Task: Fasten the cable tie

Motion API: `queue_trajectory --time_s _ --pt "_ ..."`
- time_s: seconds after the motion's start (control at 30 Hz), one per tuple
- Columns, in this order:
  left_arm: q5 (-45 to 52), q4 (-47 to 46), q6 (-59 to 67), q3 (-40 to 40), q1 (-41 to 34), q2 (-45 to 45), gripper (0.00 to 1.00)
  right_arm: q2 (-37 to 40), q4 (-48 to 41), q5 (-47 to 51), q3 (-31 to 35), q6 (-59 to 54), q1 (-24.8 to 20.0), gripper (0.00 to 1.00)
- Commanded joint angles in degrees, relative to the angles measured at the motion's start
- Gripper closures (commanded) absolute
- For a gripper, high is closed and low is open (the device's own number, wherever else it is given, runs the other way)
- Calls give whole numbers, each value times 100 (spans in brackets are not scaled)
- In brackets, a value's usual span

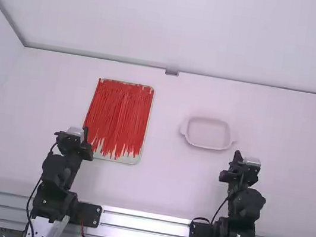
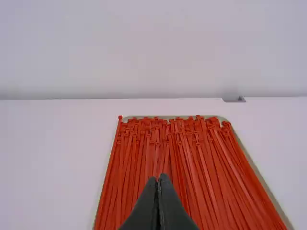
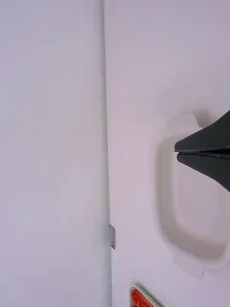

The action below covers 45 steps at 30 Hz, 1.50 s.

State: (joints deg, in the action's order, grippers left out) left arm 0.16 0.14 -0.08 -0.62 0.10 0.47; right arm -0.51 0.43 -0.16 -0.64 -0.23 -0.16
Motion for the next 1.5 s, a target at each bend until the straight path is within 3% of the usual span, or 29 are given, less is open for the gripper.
queue_trajectory --time_s 0.0,0.3,0.7,1.47 --pt "-2 0 2 0 0 0 100 0 -6 9 0 -11 0 100" --pt "44 8 -10 -113 -8 176 96 -159 43 -18 -76 20 19 96" --pt "659 34 51 -638 -41 1219 82 -1115 240 -131 -432 156 221 83" --pt "2226 -264 177 -2126 -149 4523 38 -4210 677 -464 -1555 397 1372 38"
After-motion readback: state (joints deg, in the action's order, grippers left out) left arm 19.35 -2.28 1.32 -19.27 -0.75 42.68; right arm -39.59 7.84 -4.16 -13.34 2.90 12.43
